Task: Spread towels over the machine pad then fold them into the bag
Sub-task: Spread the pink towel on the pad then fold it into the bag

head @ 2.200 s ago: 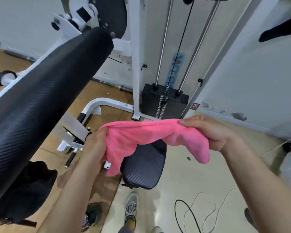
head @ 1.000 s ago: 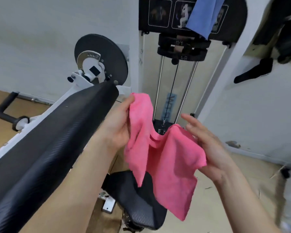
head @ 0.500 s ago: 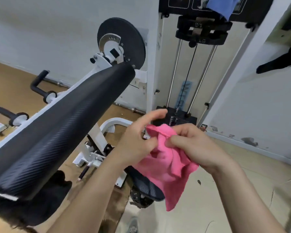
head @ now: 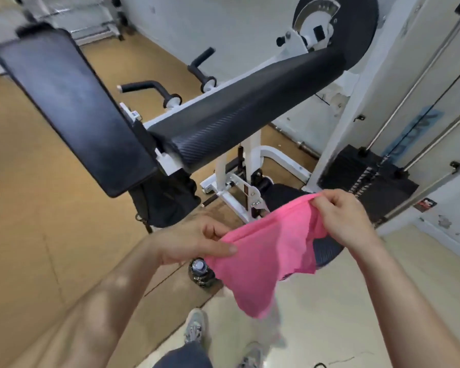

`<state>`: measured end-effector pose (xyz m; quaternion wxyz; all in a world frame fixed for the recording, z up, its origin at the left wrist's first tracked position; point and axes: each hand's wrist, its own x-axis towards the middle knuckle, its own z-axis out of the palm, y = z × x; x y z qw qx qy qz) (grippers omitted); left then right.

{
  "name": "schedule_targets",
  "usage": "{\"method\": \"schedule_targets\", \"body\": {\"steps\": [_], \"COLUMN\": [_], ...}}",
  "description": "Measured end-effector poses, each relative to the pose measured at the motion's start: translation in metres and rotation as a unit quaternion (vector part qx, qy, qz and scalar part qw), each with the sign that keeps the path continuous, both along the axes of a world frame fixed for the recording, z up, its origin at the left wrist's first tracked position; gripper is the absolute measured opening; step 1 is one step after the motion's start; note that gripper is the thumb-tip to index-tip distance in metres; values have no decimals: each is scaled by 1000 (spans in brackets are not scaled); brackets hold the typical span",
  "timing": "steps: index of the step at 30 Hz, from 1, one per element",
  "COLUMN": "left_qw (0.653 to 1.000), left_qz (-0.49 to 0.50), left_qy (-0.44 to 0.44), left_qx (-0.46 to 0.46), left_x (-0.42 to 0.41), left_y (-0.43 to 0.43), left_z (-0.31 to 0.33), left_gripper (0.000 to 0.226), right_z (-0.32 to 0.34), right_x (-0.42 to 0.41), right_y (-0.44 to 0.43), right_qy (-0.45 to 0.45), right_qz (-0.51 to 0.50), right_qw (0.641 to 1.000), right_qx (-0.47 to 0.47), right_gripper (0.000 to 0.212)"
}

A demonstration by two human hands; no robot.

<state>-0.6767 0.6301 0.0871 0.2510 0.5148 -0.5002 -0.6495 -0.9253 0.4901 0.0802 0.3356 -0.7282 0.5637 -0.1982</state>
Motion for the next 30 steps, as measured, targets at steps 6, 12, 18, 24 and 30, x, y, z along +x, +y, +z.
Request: {"method": "schedule_targets", "body": {"steps": [6, 12, 18, 24, 30], "left_qw": [986, 926, 852, 827, 830], "left_qz": [19, 311, 520, 562, 554], "left_qy": [-164, -215, -63, 28, 49], "left_qx": [25, 20, -6, -10, -44], "left_x": [71, 176, 297, 429, 527], "left_y": [74, 134, 159, 166, 125], "left_z": [-23, -40, -39, -18, 25], "left_gripper": [35, 45, 35, 25, 19], "right_z": [-27, -48, -48, -5, 70], "right_x": [50, 140, 291, 445, 554], "right_y": [35, 83, 143, 191, 182], "right_qy": [-54, -53, -46, -282, -510], "right_qz": [-89, -73, -17, -73, -36], "right_qw": [992, 972, 951, 846, 728], "right_qx": [64, 217, 304, 447, 457], "right_gripper": [30, 34, 30, 19, 28]}}
